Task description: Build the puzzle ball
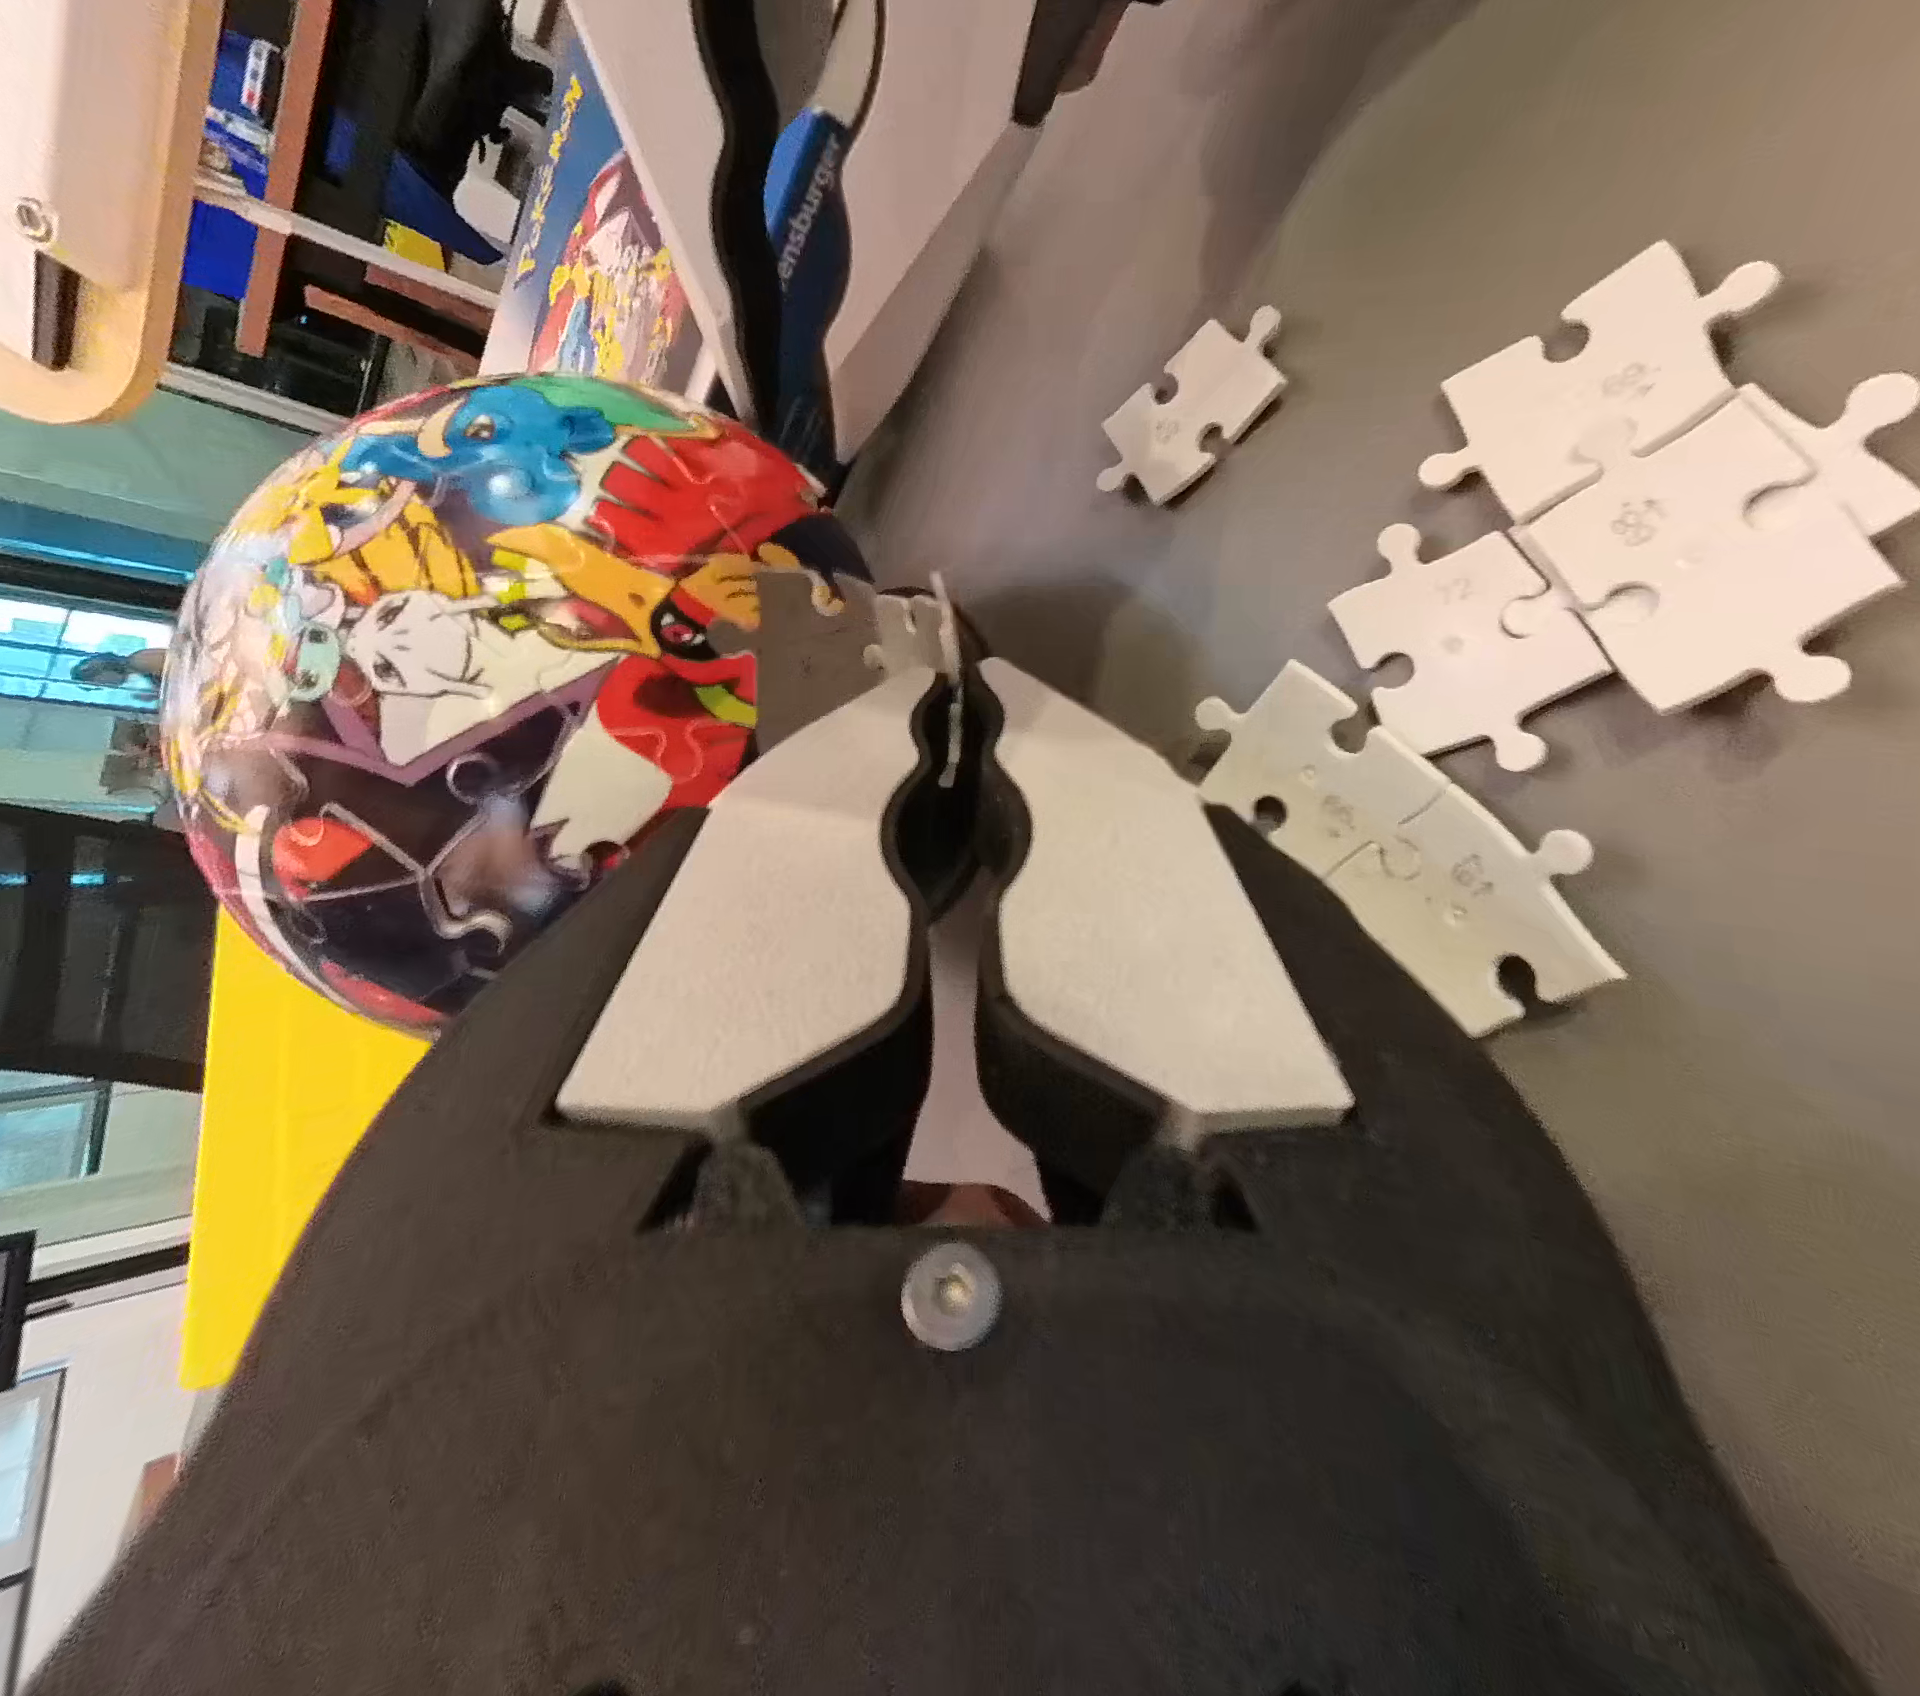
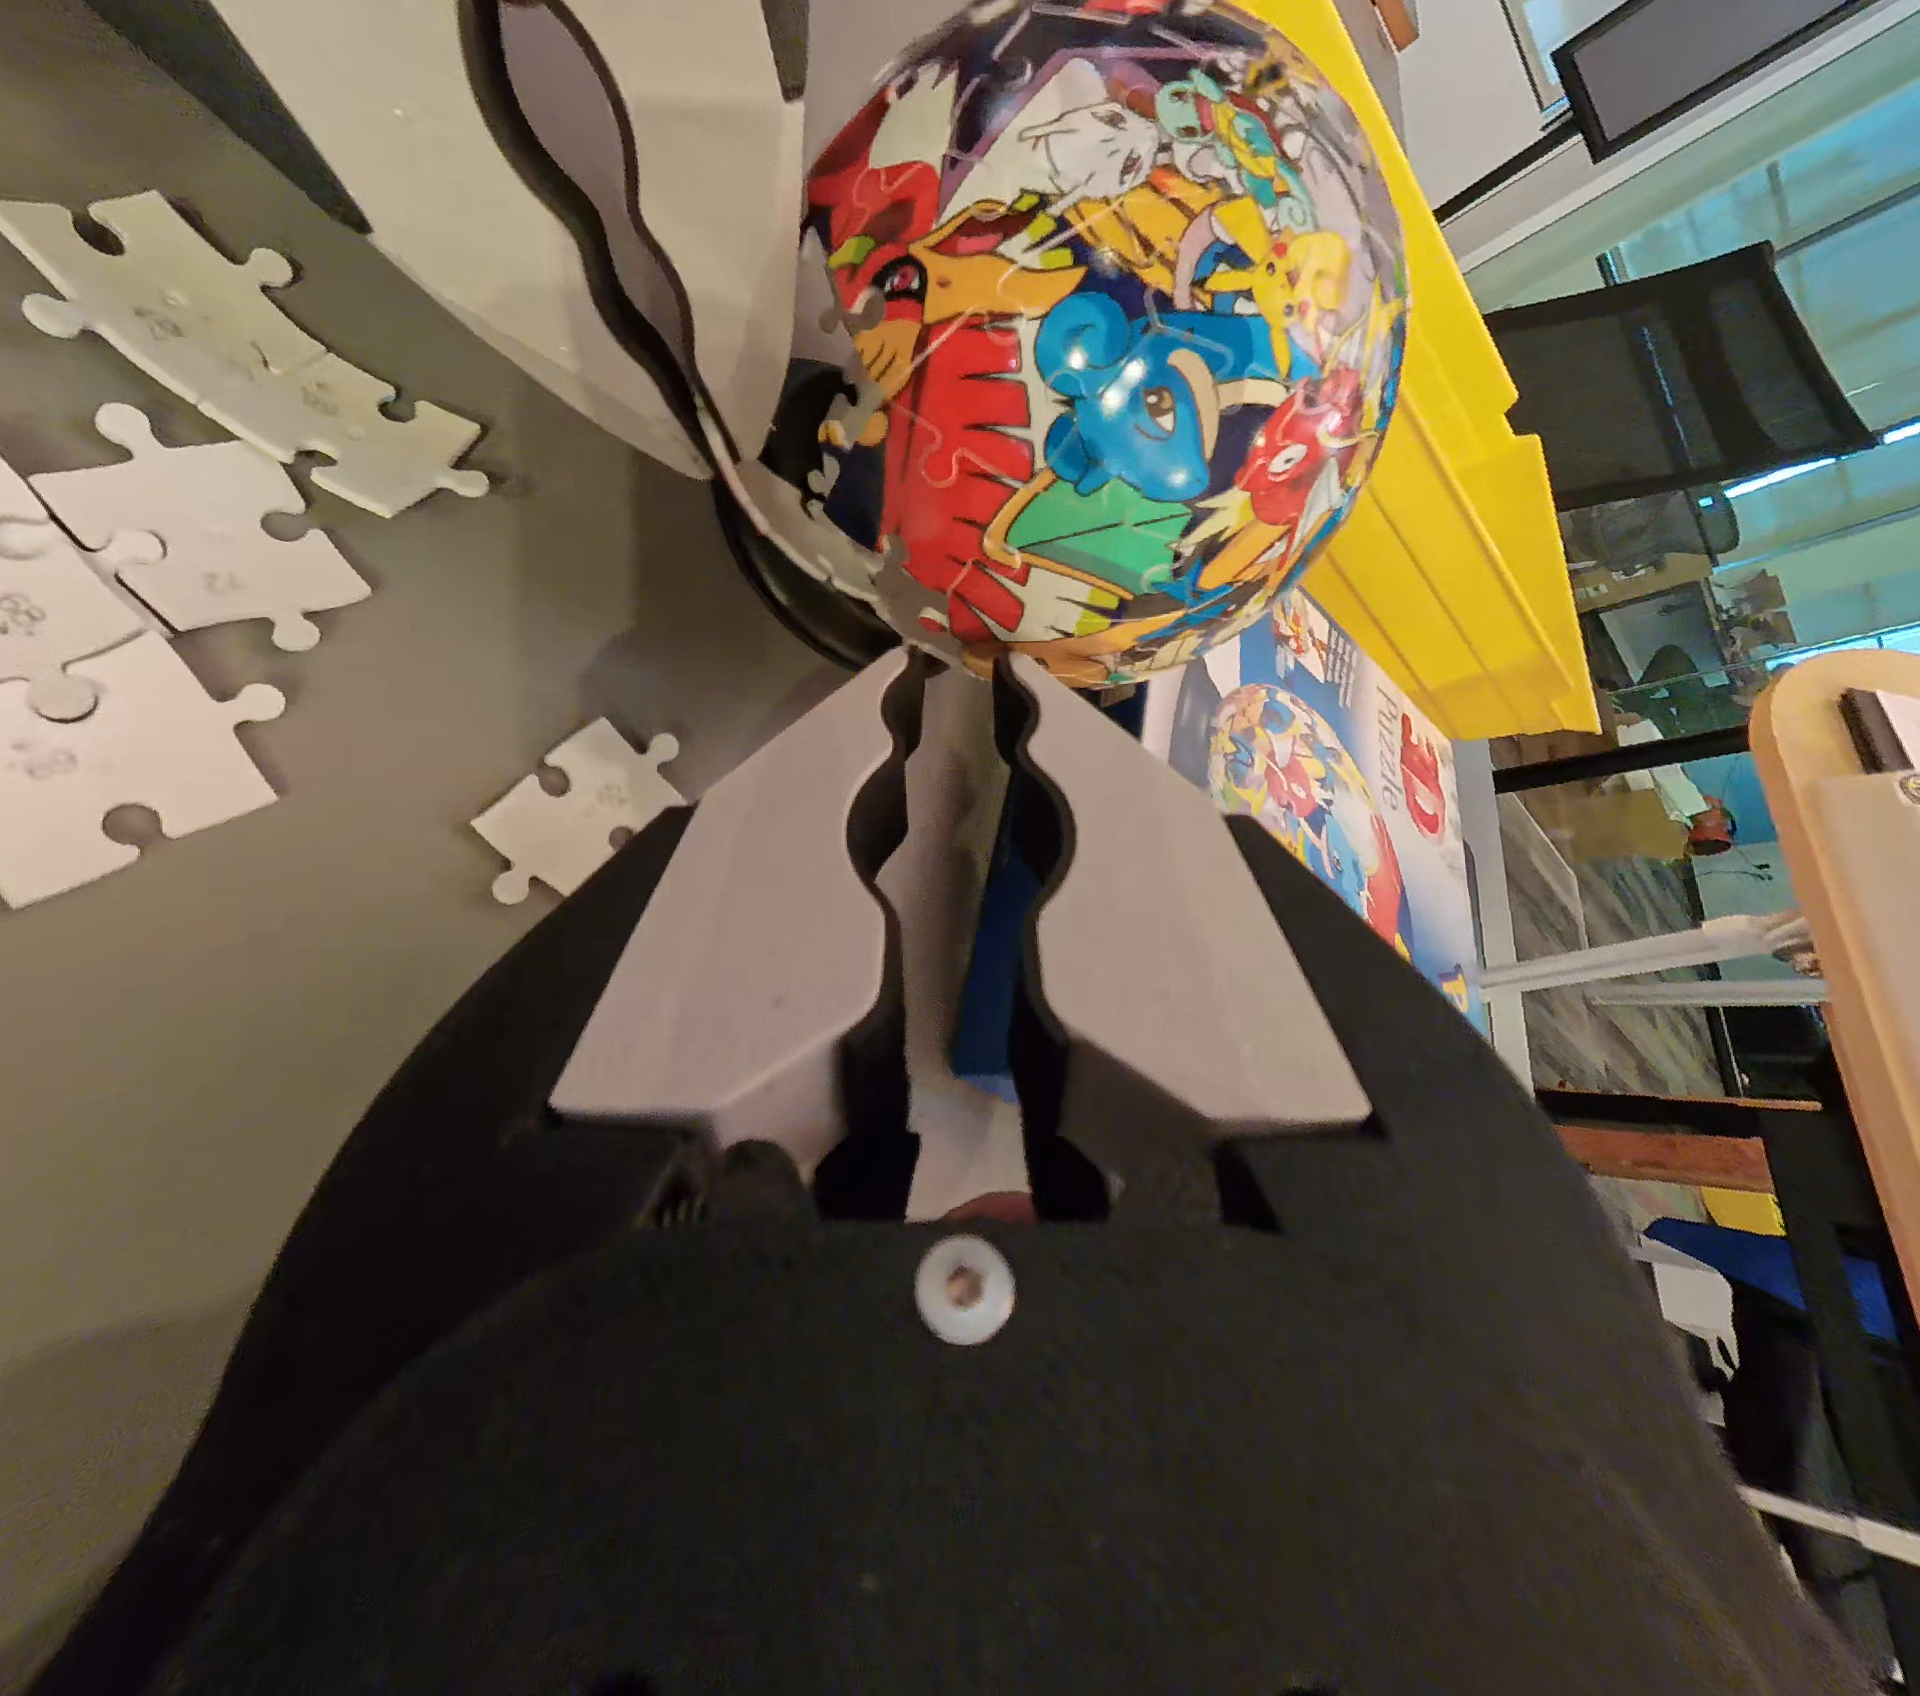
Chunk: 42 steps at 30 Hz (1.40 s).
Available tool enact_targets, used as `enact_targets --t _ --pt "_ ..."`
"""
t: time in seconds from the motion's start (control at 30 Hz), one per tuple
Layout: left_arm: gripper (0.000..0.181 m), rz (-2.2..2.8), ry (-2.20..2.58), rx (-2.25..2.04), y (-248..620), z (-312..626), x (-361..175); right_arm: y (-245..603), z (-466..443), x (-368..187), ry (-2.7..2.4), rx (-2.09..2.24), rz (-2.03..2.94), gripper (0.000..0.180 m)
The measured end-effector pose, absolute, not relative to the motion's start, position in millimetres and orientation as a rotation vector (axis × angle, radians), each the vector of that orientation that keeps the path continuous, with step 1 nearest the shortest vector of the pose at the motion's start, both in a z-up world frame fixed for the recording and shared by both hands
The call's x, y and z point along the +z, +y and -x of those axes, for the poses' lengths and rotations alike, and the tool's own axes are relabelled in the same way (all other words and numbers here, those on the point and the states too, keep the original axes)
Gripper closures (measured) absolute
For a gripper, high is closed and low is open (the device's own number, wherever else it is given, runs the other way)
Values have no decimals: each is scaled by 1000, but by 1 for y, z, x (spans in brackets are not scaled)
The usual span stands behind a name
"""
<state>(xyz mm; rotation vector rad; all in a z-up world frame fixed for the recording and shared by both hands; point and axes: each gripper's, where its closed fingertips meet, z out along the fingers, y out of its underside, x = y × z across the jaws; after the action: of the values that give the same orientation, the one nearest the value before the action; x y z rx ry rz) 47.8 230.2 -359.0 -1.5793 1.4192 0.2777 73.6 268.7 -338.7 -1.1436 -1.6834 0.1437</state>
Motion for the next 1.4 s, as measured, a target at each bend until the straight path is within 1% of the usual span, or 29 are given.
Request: enact_targets --t 0.73,0.8,0.93,1.4 --pt "178 1622 1409 239 234 -43 -365 254 -71 -338 -1701 239 1121 172" --pt "178 1623 1405 236 235 -42 -364 251 -72 -339 -1714 261 1112 170" --pt "178 1629 1405 227 236 -42 -365 244 -71 -341 -1734 327 1118 160" --pt "179 1650 1378 195 240 -41 -364 238 -71 -347 -1752 372 1121 159"
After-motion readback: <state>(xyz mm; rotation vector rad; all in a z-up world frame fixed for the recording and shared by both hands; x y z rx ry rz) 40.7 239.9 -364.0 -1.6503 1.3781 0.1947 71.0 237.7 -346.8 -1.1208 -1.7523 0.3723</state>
